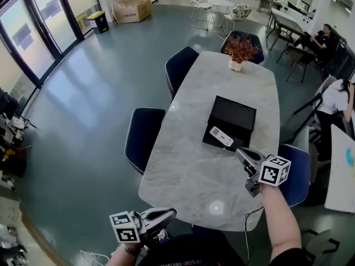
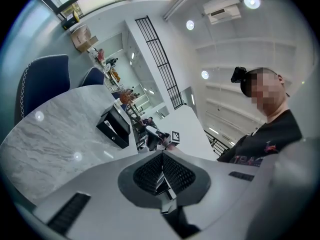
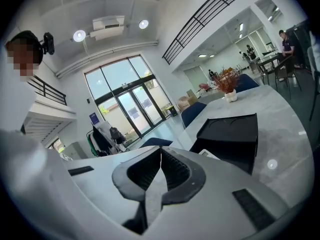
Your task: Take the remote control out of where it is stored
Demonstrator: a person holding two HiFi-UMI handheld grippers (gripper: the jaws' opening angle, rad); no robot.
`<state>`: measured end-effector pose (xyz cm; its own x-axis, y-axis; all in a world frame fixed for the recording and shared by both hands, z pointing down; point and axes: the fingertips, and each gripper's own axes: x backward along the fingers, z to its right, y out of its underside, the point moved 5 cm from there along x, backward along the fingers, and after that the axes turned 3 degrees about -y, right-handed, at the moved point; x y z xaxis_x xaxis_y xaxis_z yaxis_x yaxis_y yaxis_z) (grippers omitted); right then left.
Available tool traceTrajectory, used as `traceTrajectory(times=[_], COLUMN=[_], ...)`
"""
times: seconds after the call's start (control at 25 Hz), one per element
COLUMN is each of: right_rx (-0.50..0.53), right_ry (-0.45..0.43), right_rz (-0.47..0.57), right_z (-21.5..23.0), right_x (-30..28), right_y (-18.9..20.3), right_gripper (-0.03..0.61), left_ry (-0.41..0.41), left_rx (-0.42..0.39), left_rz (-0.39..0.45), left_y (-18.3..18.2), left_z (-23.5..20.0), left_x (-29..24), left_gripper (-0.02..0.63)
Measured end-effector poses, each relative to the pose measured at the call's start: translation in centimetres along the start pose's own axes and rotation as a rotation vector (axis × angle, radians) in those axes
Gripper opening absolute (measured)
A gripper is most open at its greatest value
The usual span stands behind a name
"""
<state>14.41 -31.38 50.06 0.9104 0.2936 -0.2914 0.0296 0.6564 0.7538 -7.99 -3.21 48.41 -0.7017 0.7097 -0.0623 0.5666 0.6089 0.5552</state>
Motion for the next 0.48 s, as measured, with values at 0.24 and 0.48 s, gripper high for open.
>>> traceTrajectory(times=[0.24,0.48], right_rx=[0.070,0.128], right_ry=[0.050,0.098], right_rz=[-0.186,-0.379], right_z=[5.2,10.3], right_x=[-2.7,-5.8], right_y=[-1.7,-1.9], right_gripper=[0.011,0.057], left_ry=[-0.034,-0.076], left_rx=[0.008,0.026], left_rz=[0.027,0.064], left_y=[0.1,0.6], left_z=[-0.3,-0.3], left_x=[-0.8,-1.2], left_gripper=[0.003,0.003])
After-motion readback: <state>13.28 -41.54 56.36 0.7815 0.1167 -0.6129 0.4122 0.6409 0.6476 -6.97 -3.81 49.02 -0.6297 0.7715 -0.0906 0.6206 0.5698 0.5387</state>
